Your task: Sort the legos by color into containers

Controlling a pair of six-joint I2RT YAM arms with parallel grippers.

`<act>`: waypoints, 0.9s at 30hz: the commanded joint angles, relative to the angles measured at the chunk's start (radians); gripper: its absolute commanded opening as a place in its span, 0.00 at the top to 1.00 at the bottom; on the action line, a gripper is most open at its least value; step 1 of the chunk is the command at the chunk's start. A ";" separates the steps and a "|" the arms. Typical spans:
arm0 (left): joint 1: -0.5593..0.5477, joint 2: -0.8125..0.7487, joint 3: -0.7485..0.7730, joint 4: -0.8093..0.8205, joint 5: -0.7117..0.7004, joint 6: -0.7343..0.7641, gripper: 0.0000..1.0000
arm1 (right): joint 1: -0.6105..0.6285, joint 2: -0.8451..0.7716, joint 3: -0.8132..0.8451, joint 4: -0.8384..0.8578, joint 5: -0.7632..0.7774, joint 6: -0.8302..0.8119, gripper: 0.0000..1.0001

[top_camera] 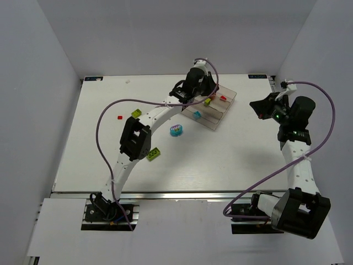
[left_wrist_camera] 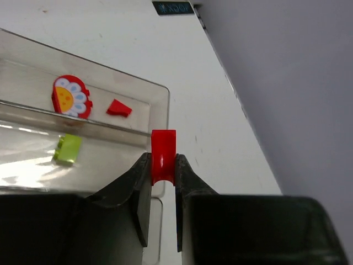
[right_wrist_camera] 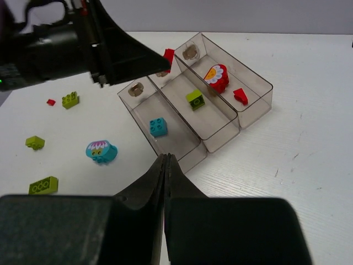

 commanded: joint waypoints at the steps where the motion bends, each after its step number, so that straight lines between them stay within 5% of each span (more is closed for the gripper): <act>1: 0.055 0.041 -0.046 0.278 0.064 -0.193 1.00 | -0.029 -0.023 -0.010 0.068 -0.036 0.043 1.00; 8: 0.086 0.184 0.028 0.567 0.072 -0.236 1.00 | -0.075 -0.022 -0.016 0.081 -0.091 0.064 1.00; 16: 0.095 0.282 0.037 0.642 -0.055 -0.197 0.97 | -0.109 -0.007 -0.025 0.103 -0.146 0.089 1.00; 27: 0.095 0.345 0.077 0.615 -0.150 -0.170 0.77 | -0.135 -0.005 -0.037 0.137 -0.215 0.126 1.00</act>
